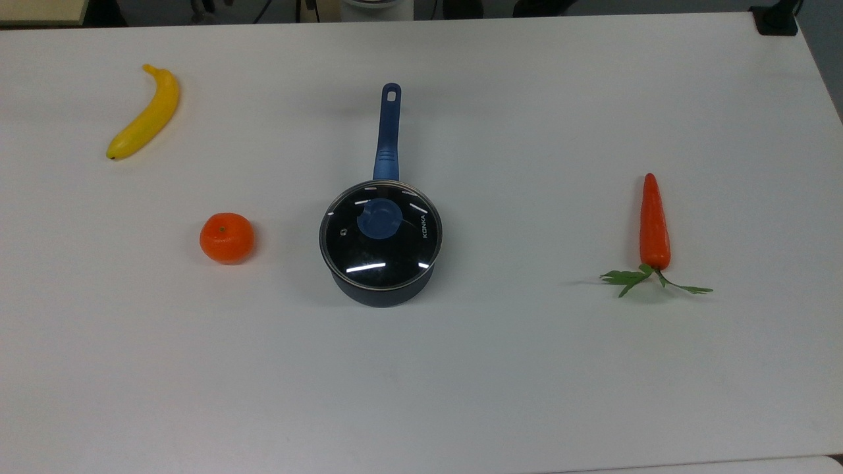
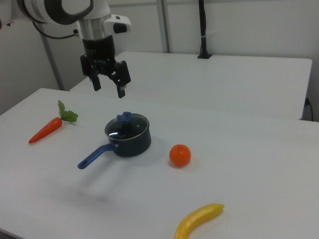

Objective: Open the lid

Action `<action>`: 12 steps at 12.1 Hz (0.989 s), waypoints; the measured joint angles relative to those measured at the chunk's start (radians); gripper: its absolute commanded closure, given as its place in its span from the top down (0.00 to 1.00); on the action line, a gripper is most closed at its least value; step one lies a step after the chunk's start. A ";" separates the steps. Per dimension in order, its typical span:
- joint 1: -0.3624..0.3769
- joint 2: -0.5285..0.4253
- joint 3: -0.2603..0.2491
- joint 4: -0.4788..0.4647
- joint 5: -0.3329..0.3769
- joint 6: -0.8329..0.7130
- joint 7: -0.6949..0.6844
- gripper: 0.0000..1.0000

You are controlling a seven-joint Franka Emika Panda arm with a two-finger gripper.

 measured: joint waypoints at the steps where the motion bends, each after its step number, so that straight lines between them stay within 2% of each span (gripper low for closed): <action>1: -0.009 -0.010 -0.013 0.000 0.000 0.000 -0.006 1.00; 12: -0.025 -0.021 -0.018 0.000 0.008 0.000 -0.017 1.00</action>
